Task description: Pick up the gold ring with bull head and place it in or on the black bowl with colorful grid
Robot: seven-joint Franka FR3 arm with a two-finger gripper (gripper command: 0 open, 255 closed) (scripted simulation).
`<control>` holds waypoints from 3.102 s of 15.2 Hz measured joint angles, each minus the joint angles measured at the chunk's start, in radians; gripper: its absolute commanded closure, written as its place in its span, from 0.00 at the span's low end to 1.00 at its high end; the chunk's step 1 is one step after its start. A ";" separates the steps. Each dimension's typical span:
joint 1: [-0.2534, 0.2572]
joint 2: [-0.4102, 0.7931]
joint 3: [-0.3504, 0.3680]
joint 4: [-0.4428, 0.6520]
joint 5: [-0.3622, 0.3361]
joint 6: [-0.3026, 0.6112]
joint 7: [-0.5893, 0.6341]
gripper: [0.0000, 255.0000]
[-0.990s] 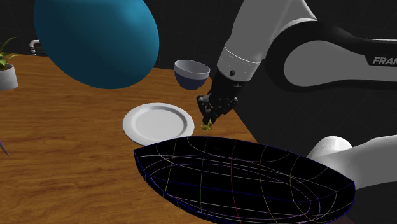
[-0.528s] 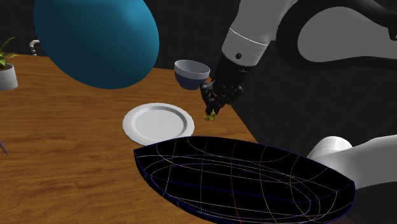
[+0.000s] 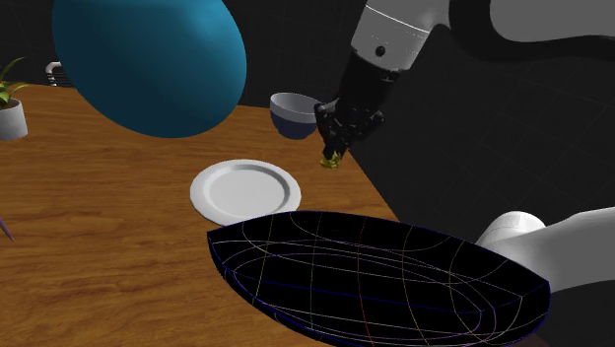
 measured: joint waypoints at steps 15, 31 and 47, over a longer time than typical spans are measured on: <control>-0.025 0.069 -0.015 0.251 -0.034 -0.185 0.014 1.00; 0.081 -0.124 0.142 0.287 0.118 -0.356 0.282 1.00; 0.128 -0.227 0.178 0.032 0.178 -0.197 0.274 1.00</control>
